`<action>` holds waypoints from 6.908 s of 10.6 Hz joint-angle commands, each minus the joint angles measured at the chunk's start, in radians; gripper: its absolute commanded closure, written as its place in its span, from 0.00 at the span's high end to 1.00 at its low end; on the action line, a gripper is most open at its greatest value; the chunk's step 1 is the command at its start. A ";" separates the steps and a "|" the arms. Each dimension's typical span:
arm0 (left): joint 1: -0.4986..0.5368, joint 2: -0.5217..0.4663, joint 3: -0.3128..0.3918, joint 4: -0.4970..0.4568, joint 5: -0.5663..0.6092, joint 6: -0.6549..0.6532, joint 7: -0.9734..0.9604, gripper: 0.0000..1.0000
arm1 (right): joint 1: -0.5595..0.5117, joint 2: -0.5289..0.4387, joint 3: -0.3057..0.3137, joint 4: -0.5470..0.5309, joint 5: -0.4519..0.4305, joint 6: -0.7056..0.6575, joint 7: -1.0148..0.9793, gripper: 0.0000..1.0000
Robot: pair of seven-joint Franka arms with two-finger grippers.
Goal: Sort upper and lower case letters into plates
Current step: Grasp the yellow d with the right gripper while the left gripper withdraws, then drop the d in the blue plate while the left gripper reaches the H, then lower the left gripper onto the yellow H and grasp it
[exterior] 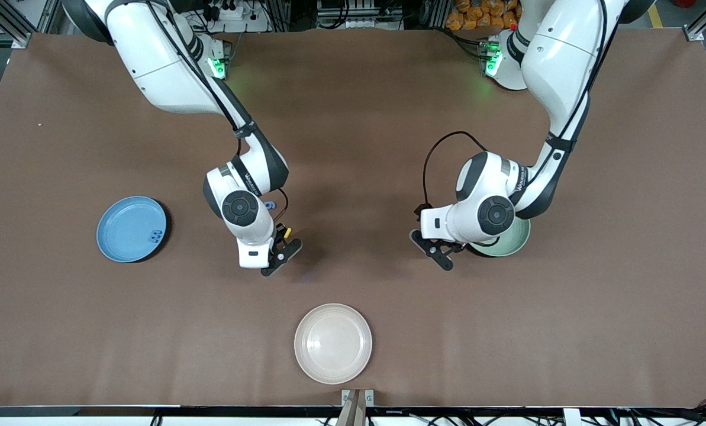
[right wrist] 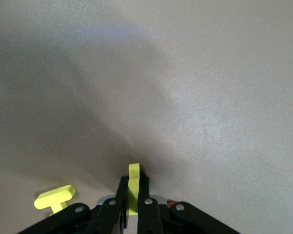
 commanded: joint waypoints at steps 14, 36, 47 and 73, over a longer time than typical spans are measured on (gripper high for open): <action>-0.457 0.359 0.094 0.348 -0.015 1.025 -0.252 1.00 | -0.539 -0.370 -0.013 -0.258 0.019 -0.225 0.062 0.00; -0.777 0.648 0.360 0.507 -0.018 1.112 -0.610 1.00 | -0.671 -0.292 -0.011 -0.303 -0.102 -0.066 0.060 1.00; -0.785 0.704 0.437 0.595 -0.015 1.050 -0.607 1.00 | -0.668 -0.292 -0.011 -0.297 -0.114 -0.066 0.060 1.00; -0.772 0.386 0.434 0.512 -0.003 0.412 -0.570 0.00 | -0.429 -0.210 -0.003 -0.203 -0.096 -0.057 0.428 1.00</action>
